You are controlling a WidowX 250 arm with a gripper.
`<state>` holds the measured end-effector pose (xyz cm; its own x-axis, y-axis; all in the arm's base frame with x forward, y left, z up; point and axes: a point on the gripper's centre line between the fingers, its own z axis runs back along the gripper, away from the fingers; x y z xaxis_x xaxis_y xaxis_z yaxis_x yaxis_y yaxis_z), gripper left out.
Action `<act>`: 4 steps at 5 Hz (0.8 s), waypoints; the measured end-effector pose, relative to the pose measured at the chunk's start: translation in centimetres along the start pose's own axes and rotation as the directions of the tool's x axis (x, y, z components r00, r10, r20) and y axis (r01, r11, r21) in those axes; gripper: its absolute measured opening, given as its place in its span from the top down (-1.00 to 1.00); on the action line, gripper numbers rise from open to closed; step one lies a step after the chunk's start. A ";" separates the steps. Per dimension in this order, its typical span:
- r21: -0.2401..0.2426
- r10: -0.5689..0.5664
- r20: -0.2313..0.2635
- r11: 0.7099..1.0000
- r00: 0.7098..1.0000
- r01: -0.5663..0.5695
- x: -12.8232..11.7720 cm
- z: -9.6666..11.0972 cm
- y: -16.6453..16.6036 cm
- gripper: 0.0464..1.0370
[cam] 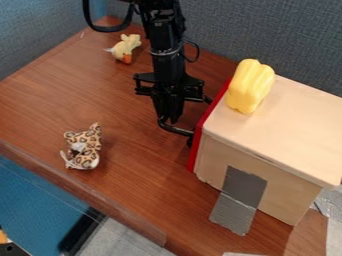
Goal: Closed the drawer
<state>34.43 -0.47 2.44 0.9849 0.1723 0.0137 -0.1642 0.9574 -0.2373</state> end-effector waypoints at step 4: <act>0.026 -0.049 0.118 0.999 0.992 0.046 -0.4 5.9 1.6 -0.93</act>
<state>33.44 2.33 7.84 0.9785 0.1517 0.1399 -0.1202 0.9700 -0.2111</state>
